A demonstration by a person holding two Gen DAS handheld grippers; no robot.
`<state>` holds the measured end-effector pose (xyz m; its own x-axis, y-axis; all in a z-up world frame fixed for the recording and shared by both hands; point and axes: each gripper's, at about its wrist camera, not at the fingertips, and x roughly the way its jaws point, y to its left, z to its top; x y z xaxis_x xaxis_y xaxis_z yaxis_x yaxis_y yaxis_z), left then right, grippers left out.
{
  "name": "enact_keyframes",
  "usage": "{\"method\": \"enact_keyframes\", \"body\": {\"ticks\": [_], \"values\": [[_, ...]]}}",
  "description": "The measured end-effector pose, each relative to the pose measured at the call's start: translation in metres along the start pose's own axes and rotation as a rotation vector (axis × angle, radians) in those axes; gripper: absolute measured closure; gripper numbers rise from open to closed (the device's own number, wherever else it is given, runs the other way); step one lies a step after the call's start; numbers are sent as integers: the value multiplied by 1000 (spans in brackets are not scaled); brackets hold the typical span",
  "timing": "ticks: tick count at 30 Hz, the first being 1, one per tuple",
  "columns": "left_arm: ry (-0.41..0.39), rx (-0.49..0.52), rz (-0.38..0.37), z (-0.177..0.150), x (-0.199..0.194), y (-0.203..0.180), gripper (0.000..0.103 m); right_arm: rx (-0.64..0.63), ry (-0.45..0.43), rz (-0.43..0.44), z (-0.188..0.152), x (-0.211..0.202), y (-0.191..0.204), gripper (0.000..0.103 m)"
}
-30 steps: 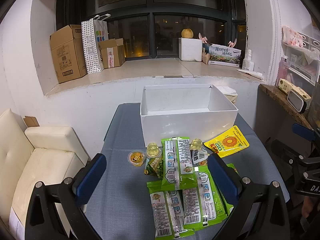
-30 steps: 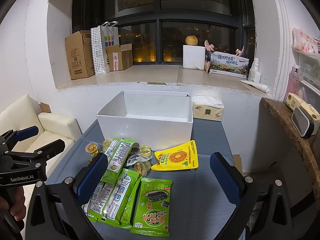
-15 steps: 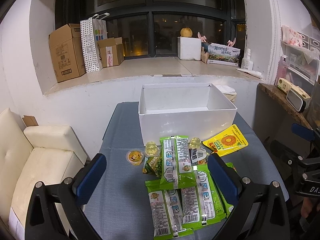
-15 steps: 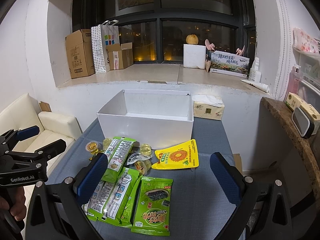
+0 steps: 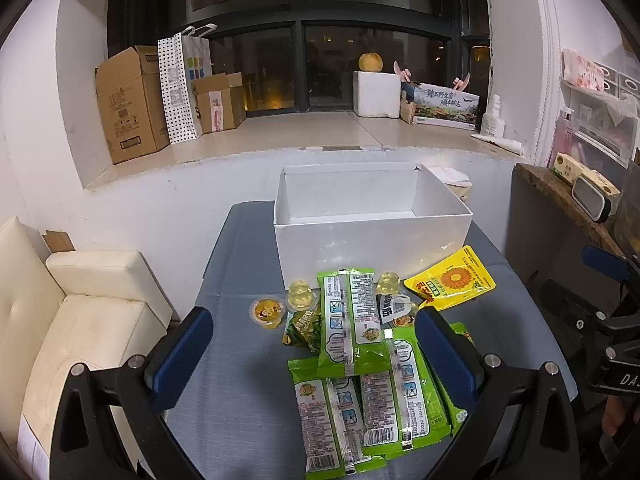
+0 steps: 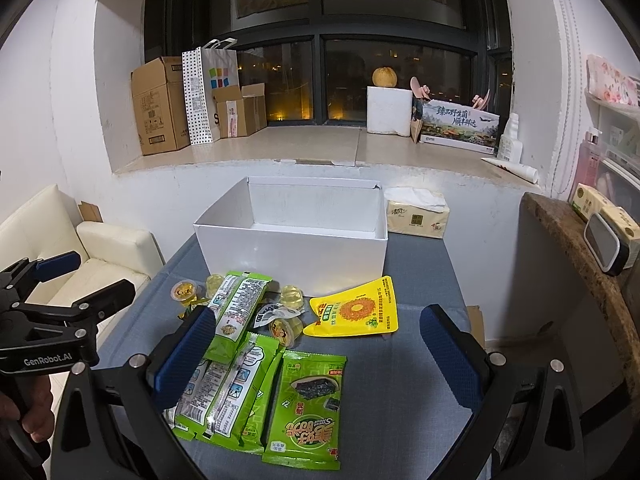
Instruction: Organize snacks
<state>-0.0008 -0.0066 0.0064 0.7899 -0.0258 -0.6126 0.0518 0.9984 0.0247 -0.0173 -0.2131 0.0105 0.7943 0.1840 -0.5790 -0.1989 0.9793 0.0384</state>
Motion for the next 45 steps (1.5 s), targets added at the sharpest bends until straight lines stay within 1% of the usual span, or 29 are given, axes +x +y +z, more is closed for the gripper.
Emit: {"method": "enact_keyframes", "body": {"ticks": [4,7,10,13,15,17,22,25,28,30,31,32,34,38,41,45], "values": [[16,-5,-19,1,4,0,0,1,0,0,0,0,0,0],[40,-1,-59,2,12,-2,0,2,4,-2,0,1,-1,0],[53,9,-47,3,22,-5,0,4,6,-1,-1,2,-2,0],[76,13,-82,7,40,-7,0,10,8,-2,-3,3,-4,0],[114,17,-91,11,63,-10,0,12,11,-3,-4,3,-5,0],[172,27,-88,12,93,-15,0,17,16,-2,-5,5,-6,0],[285,33,-84,6,159,-25,0,33,32,-10,-10,8,-13,0],[335,44,-85,-2,185,-31,0,44,39,-12,-13,10,-18,0],[359,52,-62,-8,196,-33,0,58,47,-16,-15,11,-23,0],[366,38,-74,-11,200,-32,0,63,50,-14,-16,12,-24,0],[368,32,-80,-12,201,-32,3,64,52,-13,-16,13,-24,0],[372,32,-79,-12,203,-31,15,64,54,-12,-16,14,-24,0],[383,21,-81,-12,205,-24,31,67,59,-2,-18,15,-23,0],[366,-10,-112,-10,197,-12,33,70,75,12,-20,21,-24,0],[326,-20,-124,-3,180,-4,33,67,120,15,-26,37,-26,0],[235,-1,-118,-1,137,-1,33,73,247,11,-44,79,-31,0]]}}
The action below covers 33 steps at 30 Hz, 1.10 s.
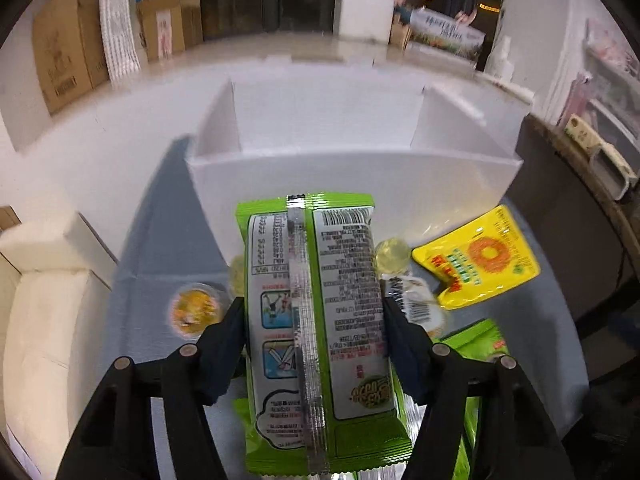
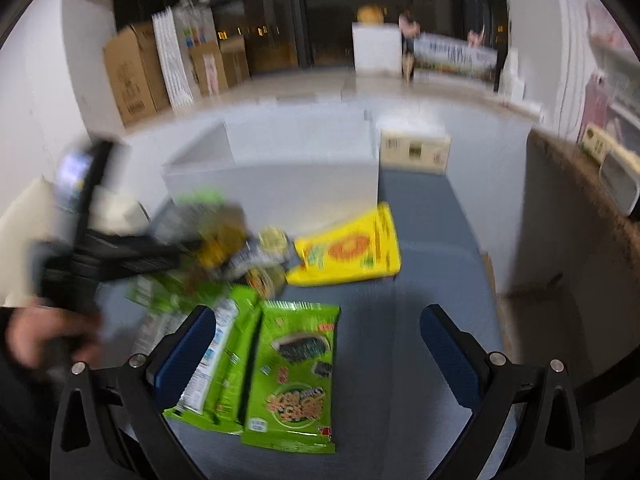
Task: Organize snacks
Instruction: 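Grasp a green stick-snack pack with left tool while right tool grasps green seaweed bag, then drop the stick-snack pack and seaweed bag into the white box with both tools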
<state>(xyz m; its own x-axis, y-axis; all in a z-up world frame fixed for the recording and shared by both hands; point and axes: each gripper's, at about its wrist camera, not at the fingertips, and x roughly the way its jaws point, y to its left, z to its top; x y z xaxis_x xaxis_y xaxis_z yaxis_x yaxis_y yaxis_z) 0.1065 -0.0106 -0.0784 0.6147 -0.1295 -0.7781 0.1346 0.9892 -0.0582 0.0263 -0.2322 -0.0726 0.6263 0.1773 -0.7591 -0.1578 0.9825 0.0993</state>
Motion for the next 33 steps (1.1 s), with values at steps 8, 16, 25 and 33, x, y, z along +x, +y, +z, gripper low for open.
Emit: {"method": "enact_keyframes", "body": {"ticks": [8,16,25,33], "values": [[-93,-34,-1,-22,-68,10,33,-25,156,11,-17,61,8,0],[-135,-45,0,-39,-85,15,33,-72,227,-22,-33,82,14,29],[-145,-39,-21,-35,-88,12,33,-34,145,17,-18,39,-6,35],[-212,-19,-12,26,-92,15,32,-52,-123,36,74,-37,-19,35]]}}
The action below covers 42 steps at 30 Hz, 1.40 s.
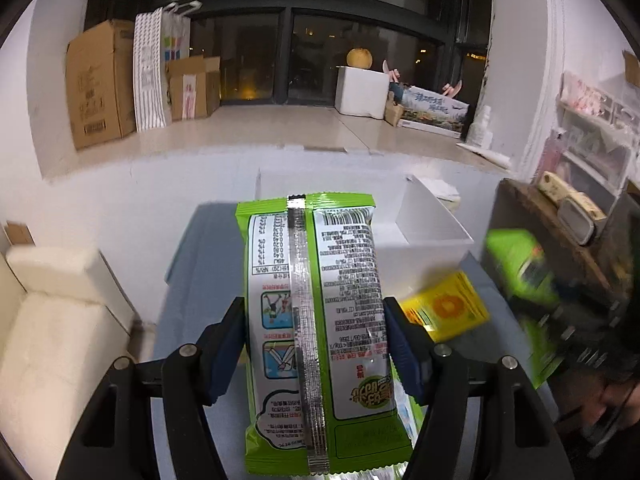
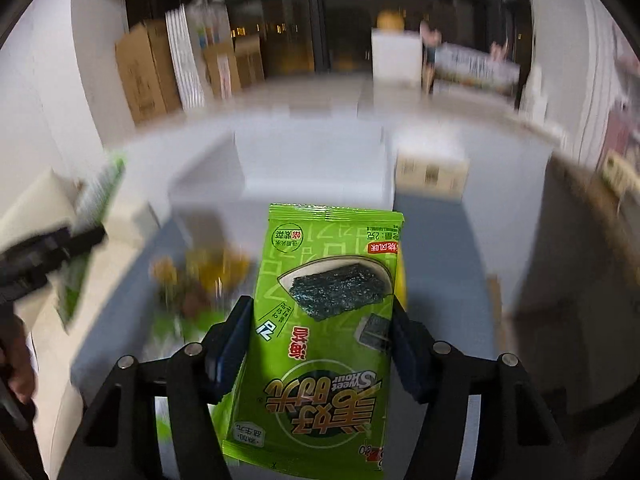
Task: Organize snacks
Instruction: 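Drop the stick-snack pack and seaweed bag into the white box with both tools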
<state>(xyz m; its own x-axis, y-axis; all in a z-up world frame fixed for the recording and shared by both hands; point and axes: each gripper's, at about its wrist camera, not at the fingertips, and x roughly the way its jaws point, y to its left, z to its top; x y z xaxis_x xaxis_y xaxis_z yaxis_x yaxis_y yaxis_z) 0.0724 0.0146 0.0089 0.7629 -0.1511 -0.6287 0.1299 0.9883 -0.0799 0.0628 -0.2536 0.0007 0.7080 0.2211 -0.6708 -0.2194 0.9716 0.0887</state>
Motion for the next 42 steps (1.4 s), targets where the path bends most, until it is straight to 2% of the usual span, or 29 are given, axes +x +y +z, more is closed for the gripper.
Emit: {"method": "enact_keyframes", "body": {"ticks": [3,8,12,14,16,18,21,22,23,24,25,31,33,35,40,42], "values": [[-24,6,-25,31,11,0,31,11,-51,28,40,10,-2,35],[-43,27,-5,75,50,-3,32,23,-46,2,92,59,8,35],[-8,38,-15,96,97,-2,32,62,-30,58,120,91,7,35],[1,38,12,102,120,-2,32,43,-37,48,129,106,13,34],[21,32,-1,106,139,-2,32,56,5,32,138,127,13,34],[41,37,23,109,158,-3,32,72,7,39,143,140,11,34],[57,45,36,111,176,-3,27,103,33,62,144,159,6,29],[64,51,48,112,179,-3,16,116,54,71,141,164,2,27],[72,63,61,111,181,-3,0,131,75,66,138,168,0,20],[58,61,75,111,179,-2,0,146,89,53,136,171,-3,10],[42,55,73,110,176,0,0,157,87,43,133,172,-6,8],[68,53,77,106,175,2,0,192,46,46,128,160,-18,6],[69,43,58,104,174,2,0,194,7,38,129,150,-20,0],[69,49,59,102,170,3,0,195,-15,34,131,142,-21,0],[45,21,33,97,146,11,0,169,-45,102,130,116,-23,0],[-8,5,8,90,128,15,0,145,-82,101,126,99,-21,0]]}}
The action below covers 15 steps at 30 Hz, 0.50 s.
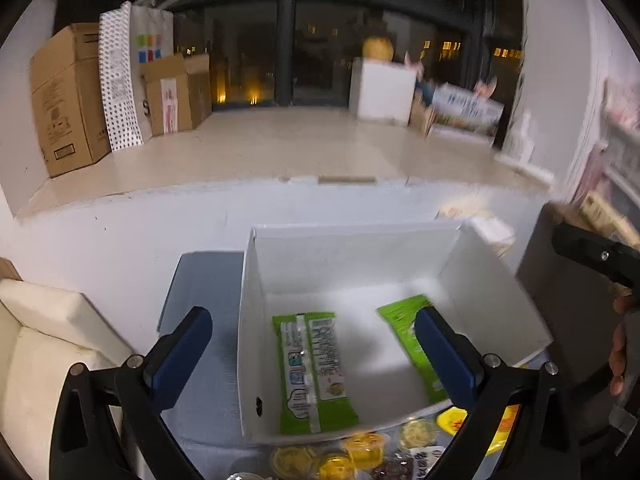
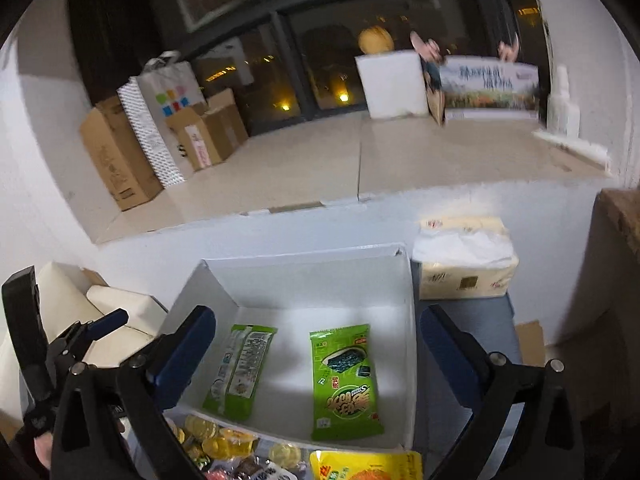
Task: Organize snacks
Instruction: 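Drop the stick-snack pack and seaweed bag into the white box with both tools, then grasp the yellow sunflower-seed pouch with the right tool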
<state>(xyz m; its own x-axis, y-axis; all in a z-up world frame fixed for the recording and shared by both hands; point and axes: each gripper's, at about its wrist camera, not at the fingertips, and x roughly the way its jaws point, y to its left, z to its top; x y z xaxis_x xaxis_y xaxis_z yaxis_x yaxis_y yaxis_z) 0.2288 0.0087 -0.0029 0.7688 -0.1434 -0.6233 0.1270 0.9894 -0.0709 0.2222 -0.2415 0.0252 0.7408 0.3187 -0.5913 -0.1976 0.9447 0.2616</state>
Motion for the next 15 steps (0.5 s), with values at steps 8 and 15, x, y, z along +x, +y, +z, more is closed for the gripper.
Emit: {"method": "enact_keyframes", "body": {"ticks": [8,15], "values": [[-56,2,-18,-54,-82,6,0,-42,-80,26,-47,-79,1,0],[-71,-22,-57,-114,-139,-4,0,52,-61,-58,-129,-94,-22,0]]}}
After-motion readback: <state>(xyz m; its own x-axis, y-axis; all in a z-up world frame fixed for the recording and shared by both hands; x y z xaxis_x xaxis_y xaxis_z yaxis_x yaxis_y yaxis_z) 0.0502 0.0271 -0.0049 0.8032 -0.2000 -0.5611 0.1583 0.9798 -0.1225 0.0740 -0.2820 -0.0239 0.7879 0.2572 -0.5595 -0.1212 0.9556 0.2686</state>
